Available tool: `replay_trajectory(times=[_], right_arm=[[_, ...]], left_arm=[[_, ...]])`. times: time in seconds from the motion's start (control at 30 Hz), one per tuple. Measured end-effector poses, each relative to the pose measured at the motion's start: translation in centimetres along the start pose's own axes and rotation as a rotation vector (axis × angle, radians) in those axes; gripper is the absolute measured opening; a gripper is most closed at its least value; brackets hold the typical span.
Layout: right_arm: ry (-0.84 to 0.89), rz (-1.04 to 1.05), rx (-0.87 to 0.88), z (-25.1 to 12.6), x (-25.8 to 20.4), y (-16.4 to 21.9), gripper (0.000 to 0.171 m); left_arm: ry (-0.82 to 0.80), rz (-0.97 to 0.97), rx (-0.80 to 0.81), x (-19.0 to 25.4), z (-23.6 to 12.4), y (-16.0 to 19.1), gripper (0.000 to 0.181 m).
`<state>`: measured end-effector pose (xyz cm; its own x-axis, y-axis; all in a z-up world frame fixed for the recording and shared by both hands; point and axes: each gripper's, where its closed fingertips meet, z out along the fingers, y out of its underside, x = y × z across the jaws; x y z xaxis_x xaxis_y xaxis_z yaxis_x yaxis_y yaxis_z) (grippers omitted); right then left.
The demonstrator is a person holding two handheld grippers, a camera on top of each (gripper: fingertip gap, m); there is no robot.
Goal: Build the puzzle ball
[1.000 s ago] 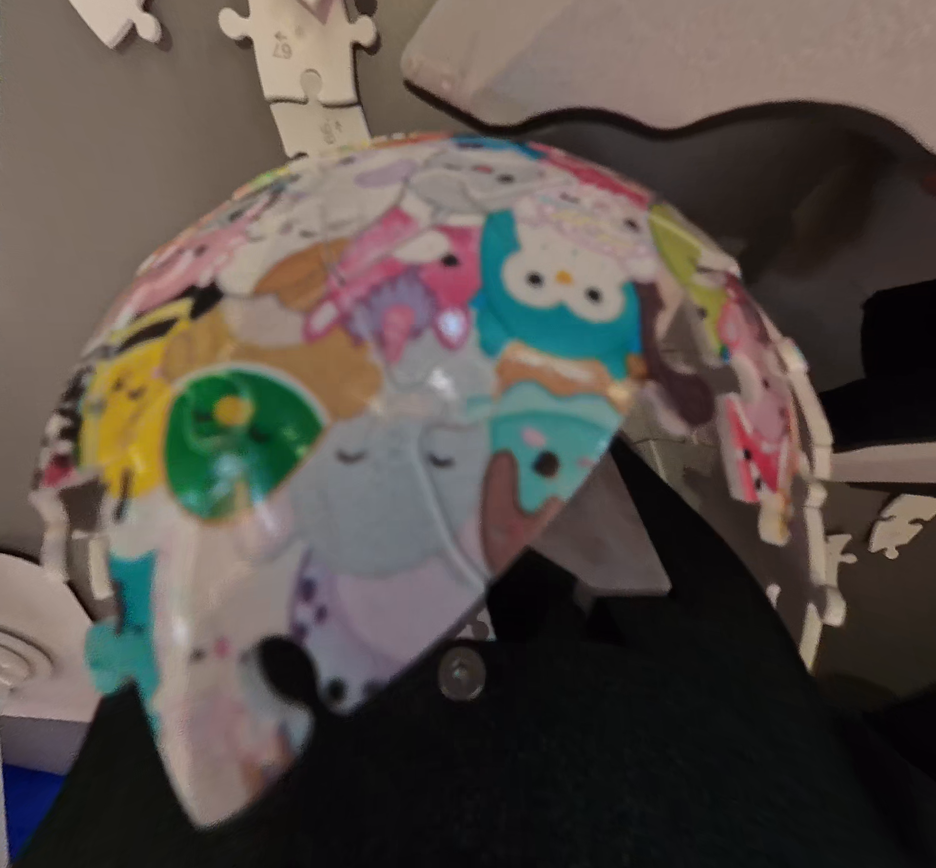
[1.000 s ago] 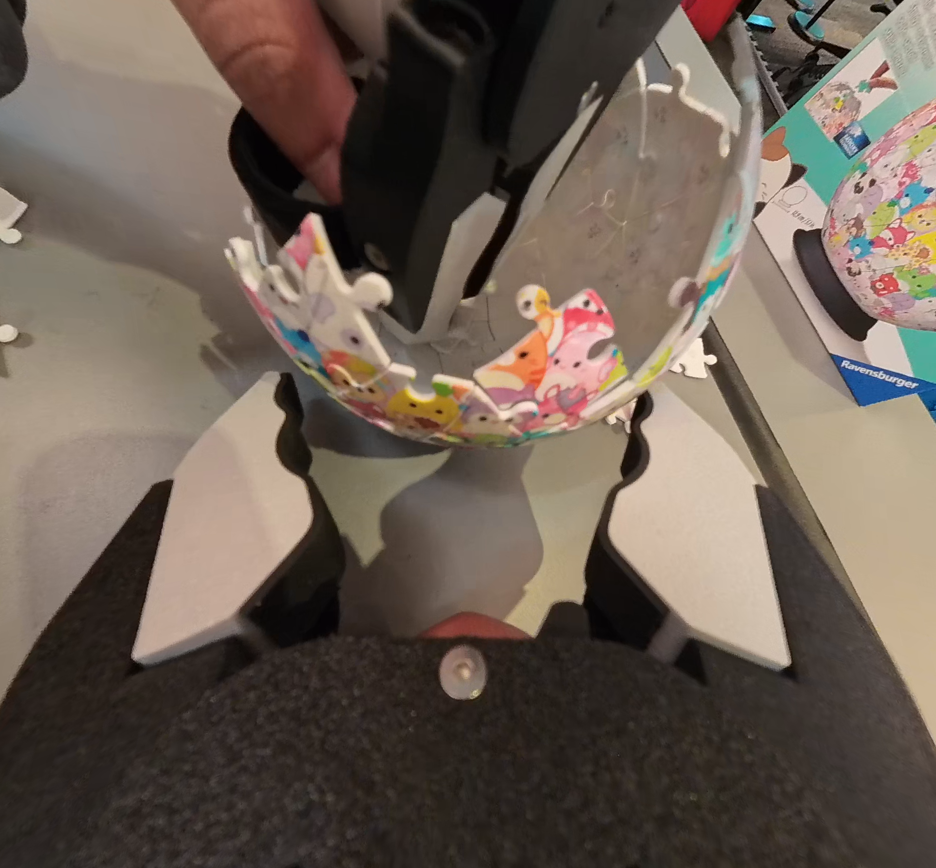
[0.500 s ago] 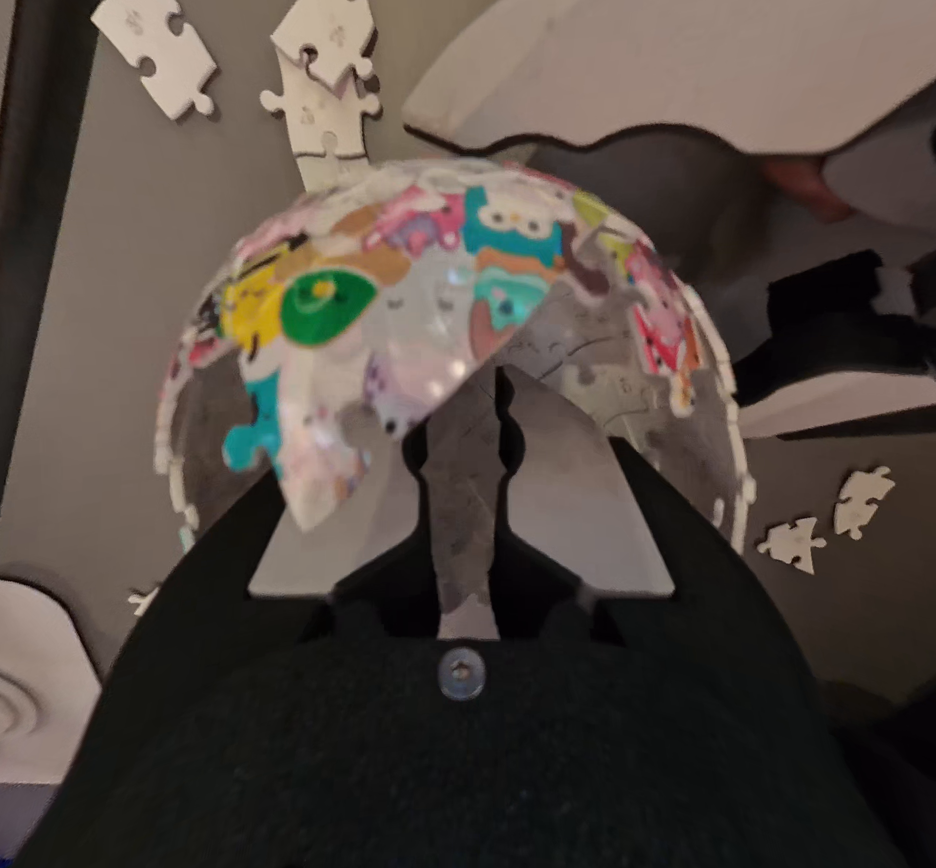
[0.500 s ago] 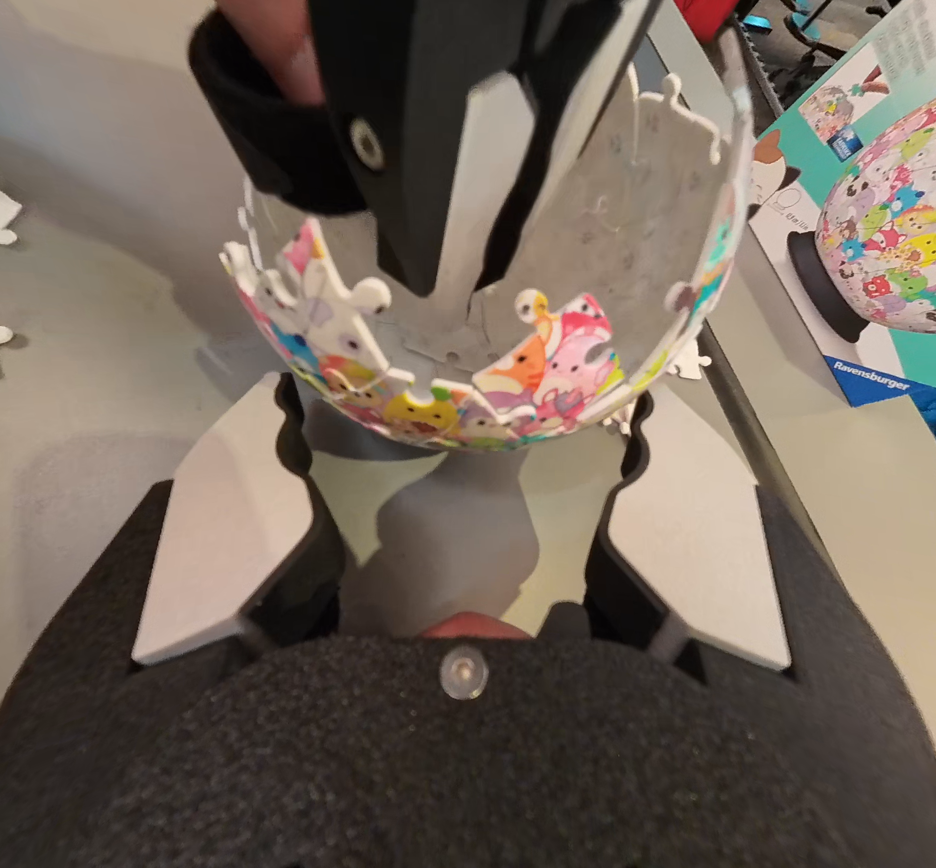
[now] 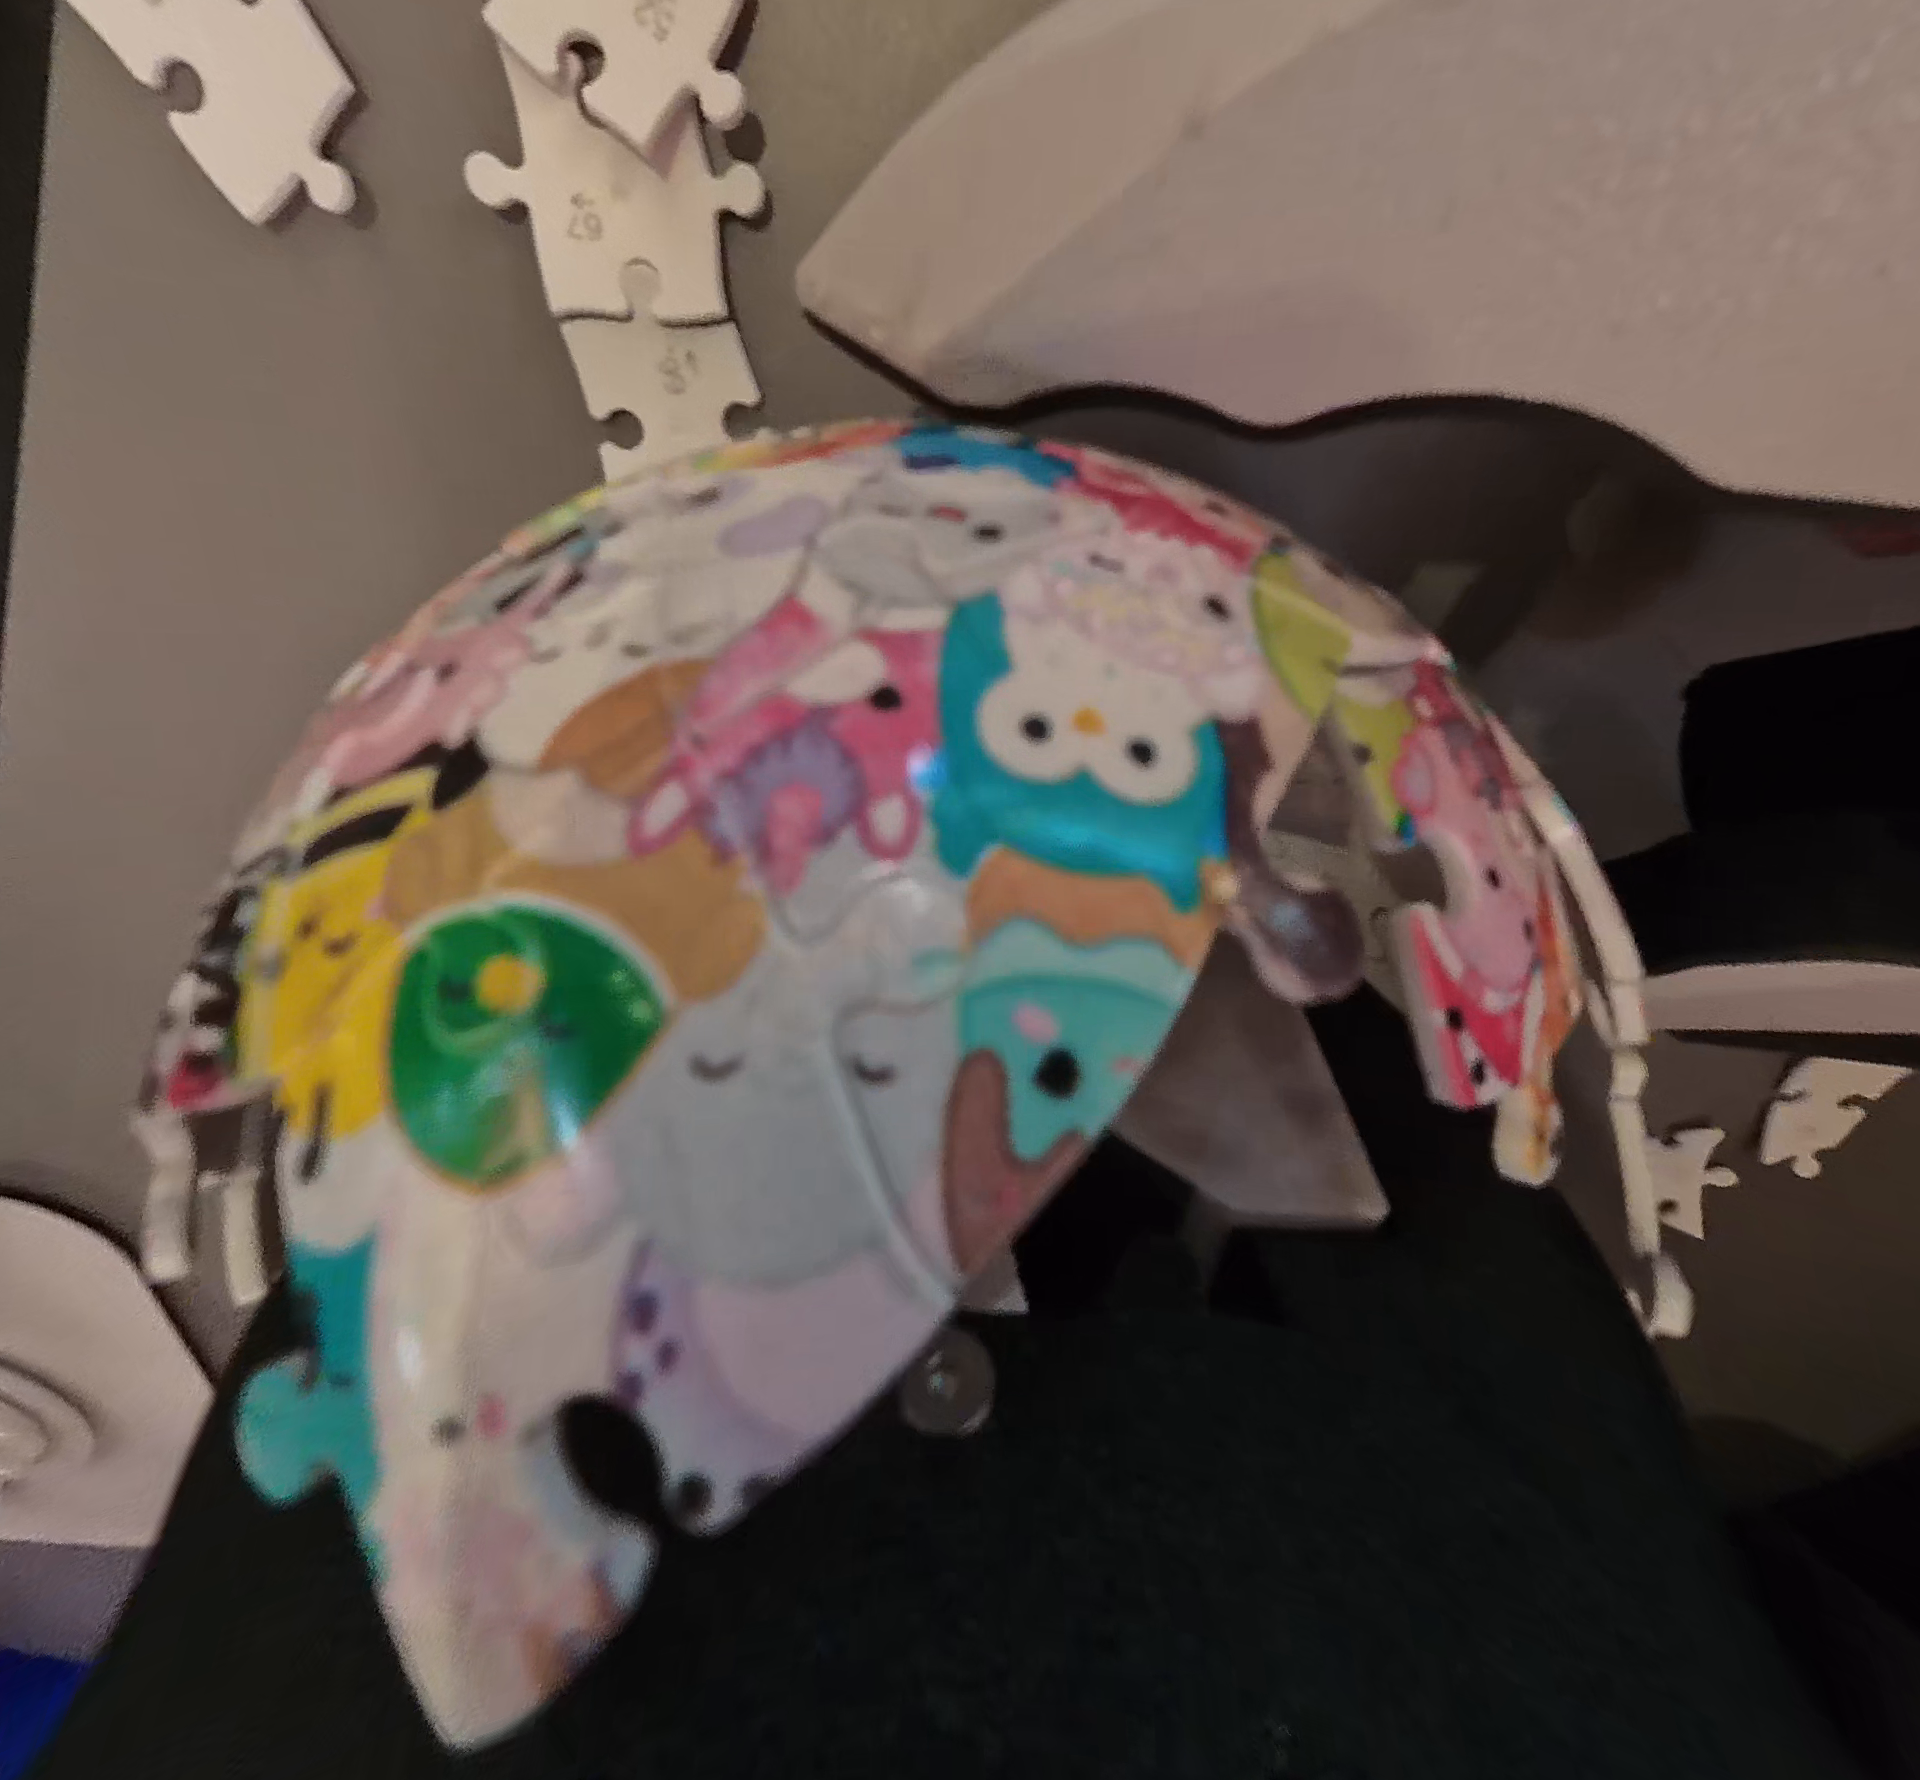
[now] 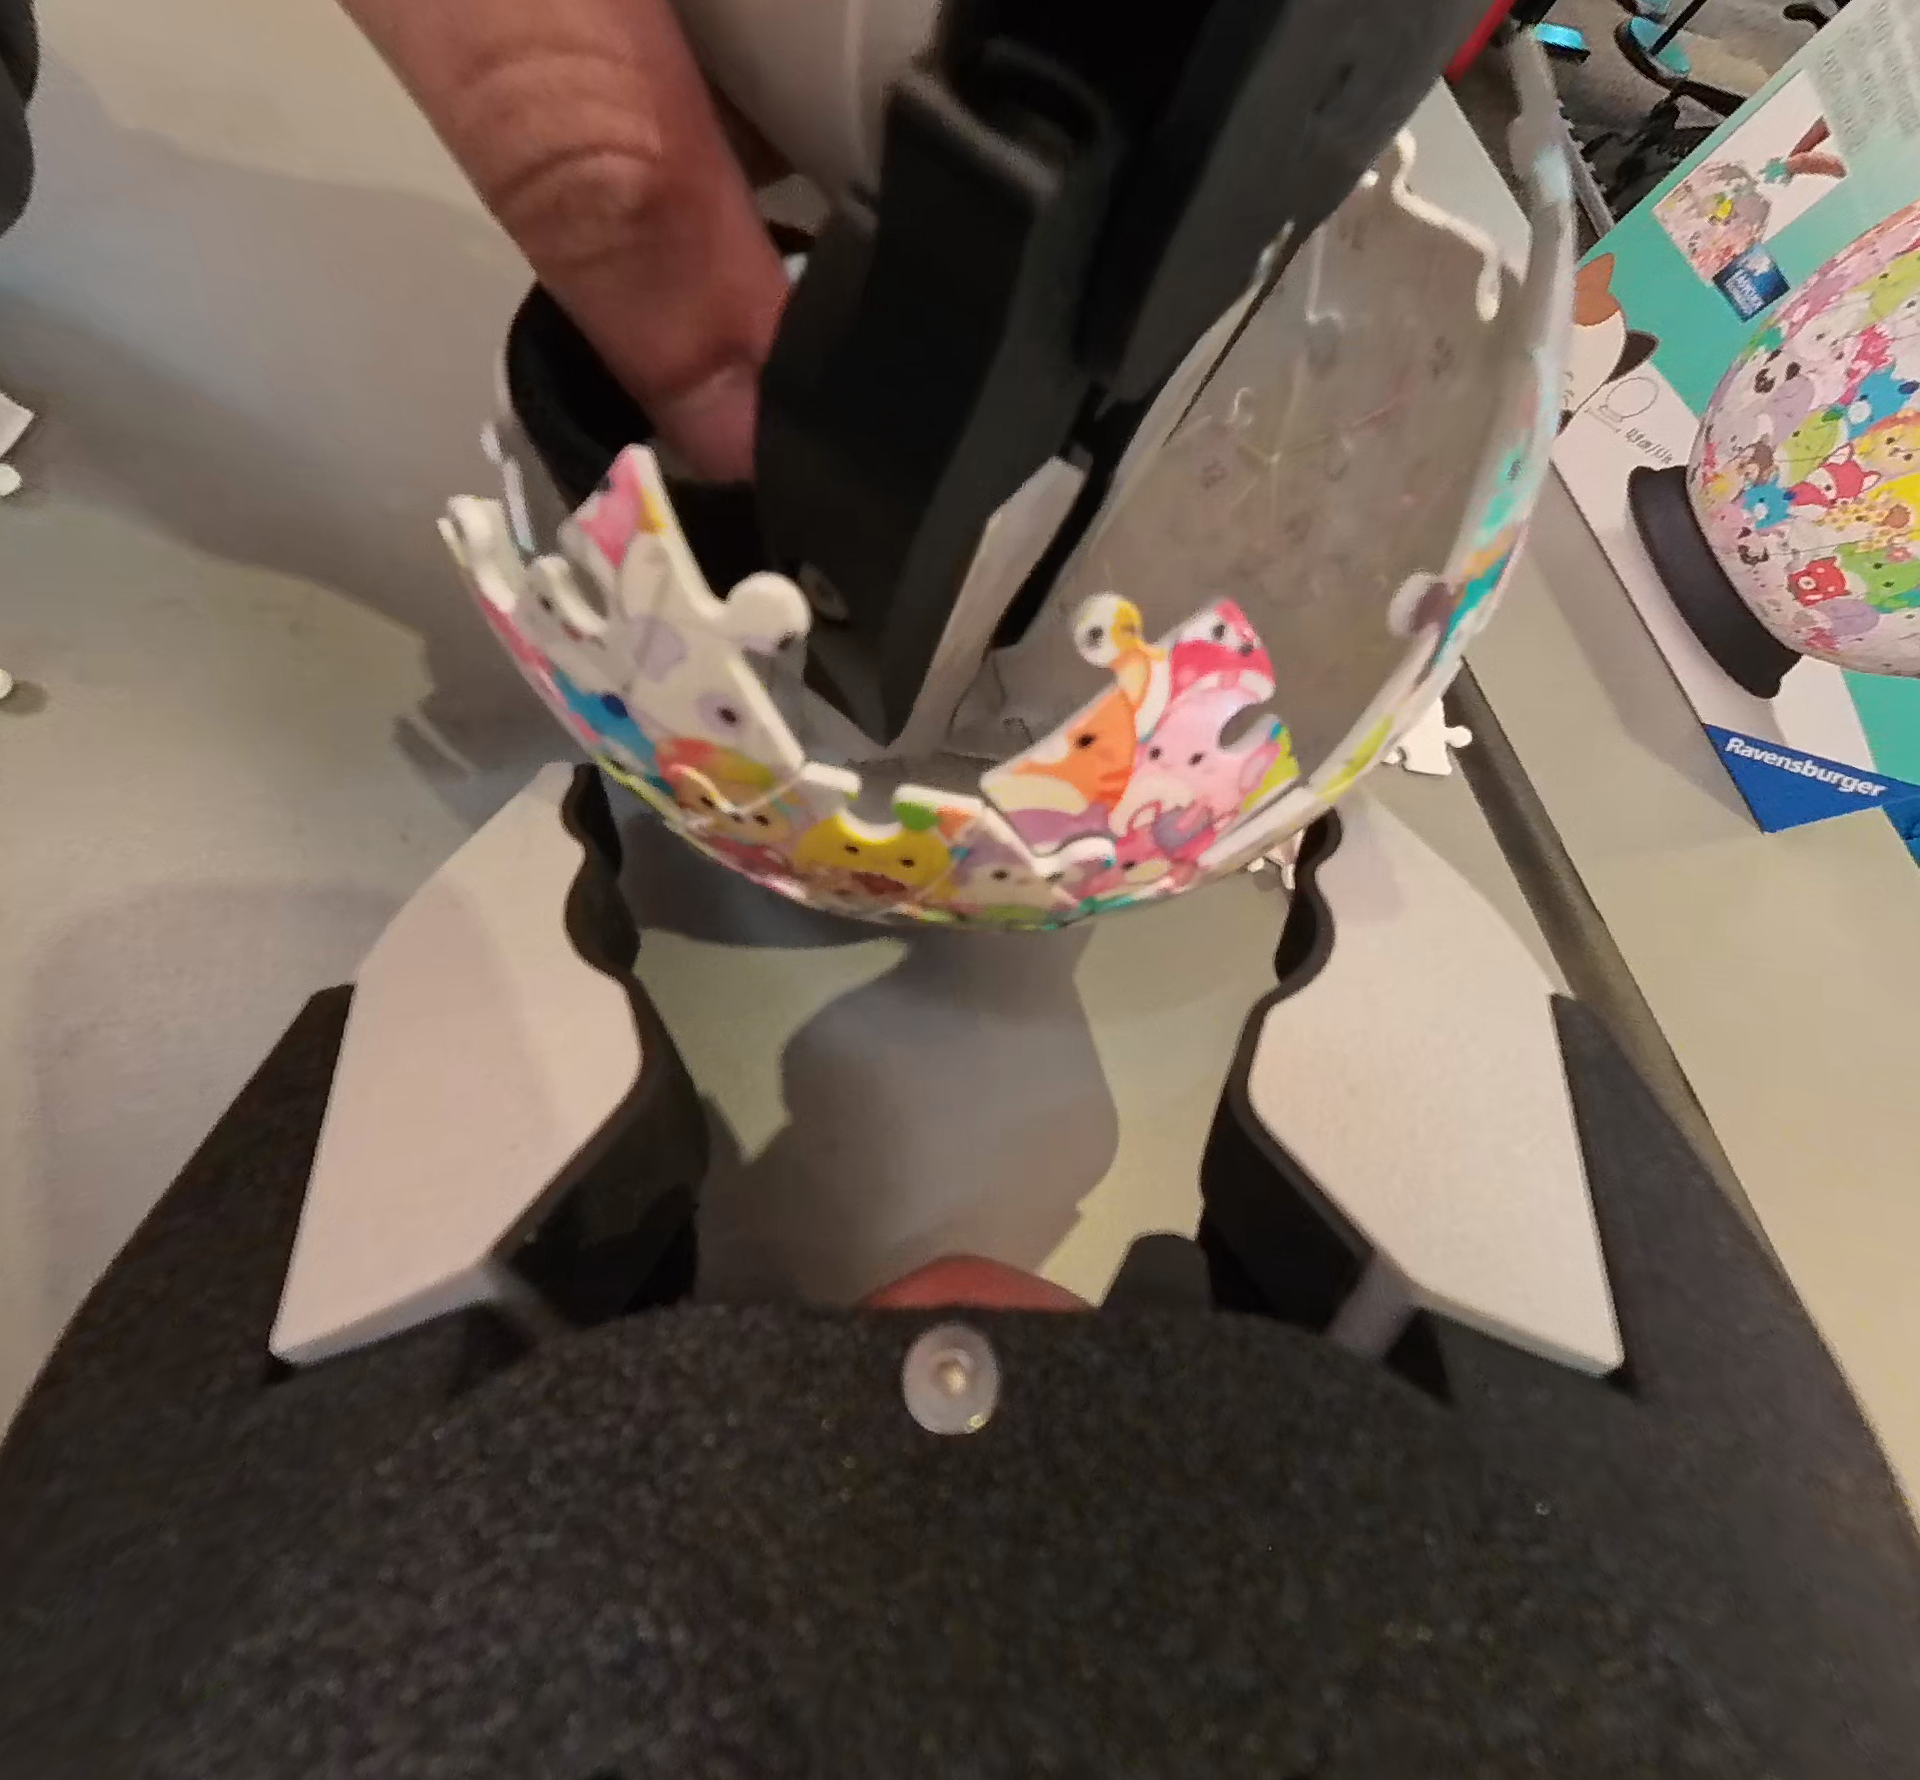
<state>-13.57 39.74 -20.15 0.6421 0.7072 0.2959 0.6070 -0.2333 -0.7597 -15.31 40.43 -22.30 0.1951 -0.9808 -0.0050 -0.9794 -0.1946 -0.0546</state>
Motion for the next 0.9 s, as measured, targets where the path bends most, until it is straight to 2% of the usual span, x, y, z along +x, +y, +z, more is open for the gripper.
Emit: replay_trajectory(times=[0.03,0.37,0.47,0.67,0.7,0.73,0.77,0.9], right_arm=[[0.000,0.001,0.000,0.0,0.0,0.0,0.121],[0.001,0.002,-0.001,0.0,0.0,-0.1,0.122],[0.001,0.000,-0.001,0.0,0.0,0.0,0.122],[0.001,-0.002,0.000,-0.1,0.0,0.0,0.121],[0.001,-0.001,0.000,-0.1,0.0,0.0,0.121],[0.001,-0.001,0.000,-0.1,0.0,0.0,0.121],[0.002,-0.001,-0.001,-0.1,0.1,0.0,0.121],[0.005,0.002,0.000,-0.2,0.2,0.1,0.121]], left_arm=[[0.015,-0.006,-0.006,0.1,0.0,0.0,0.142],[0.013,-0.001,0.007,0.0,0.1,0.0,0.139],[0.004,0.010,0.013,0.0,0.1,0.0,0.132],[-0.007,0.025,0.020,0.0,0.0,0.2,0.090],[-0.003,0.026,0.023,0.1,-0.1,0.3,0.098],[-0.002,0.027,0.029,0.1,-0.2,0.3,0.097],[0.000,0.027,0.034,0.1,-0.4,0.3,0.020],[0.008,0.029,0.069,0.3,-1.6,0.2,0.021]])
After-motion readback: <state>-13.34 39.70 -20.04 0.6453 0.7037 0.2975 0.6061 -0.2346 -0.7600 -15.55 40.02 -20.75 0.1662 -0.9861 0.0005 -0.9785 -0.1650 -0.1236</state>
